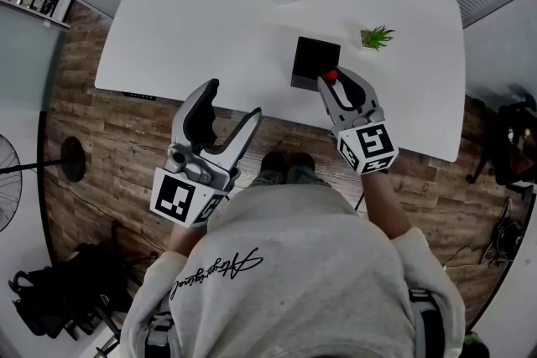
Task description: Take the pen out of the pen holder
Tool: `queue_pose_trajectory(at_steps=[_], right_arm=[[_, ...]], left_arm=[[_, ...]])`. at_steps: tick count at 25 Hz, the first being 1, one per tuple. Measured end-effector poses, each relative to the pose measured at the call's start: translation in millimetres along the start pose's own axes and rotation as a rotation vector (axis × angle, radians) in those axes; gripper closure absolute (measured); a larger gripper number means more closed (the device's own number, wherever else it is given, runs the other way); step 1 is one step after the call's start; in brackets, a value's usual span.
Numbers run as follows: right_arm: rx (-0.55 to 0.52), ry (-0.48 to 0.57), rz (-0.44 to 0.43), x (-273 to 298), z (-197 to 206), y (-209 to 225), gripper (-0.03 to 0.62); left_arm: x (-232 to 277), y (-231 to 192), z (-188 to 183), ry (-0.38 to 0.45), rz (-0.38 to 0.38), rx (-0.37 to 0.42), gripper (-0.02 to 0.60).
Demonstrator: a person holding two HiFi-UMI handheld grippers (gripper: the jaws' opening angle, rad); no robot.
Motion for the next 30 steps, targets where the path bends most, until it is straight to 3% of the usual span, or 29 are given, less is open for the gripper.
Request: queue_pose_trajectory(at_steps=[8, 10, 30], right_arm=[[-0.004, -0.006, 0.007, 2.1, -0.8, -0.2, 0.508], [-0.007, -0.009, 0.013, 2.9, -0.8, 0.4, 0.543], [-0.02, -0.012, 0.044, 7.2, -2.7, -0.4, 0.534]], left_arm=[[-2.5, -1.5, -0.4, -0.007, -0.002, 0.005, 0.287], [-2.7, -2.0, -1.3, -0.003, -0.003, 0.006, 0.287], [-9.1, -10.4, -3.9, 0.006, -0.012, 0.005, 0.287]])
Point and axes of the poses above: the fingertips, and each gripper's own axes: x forward along the fingers, y to its right, z out of its underside, the point moved 7 cm from there along -x, backward along the fingers, and after that the axes turned 6 degrees about -x, right-handed, at the moved point
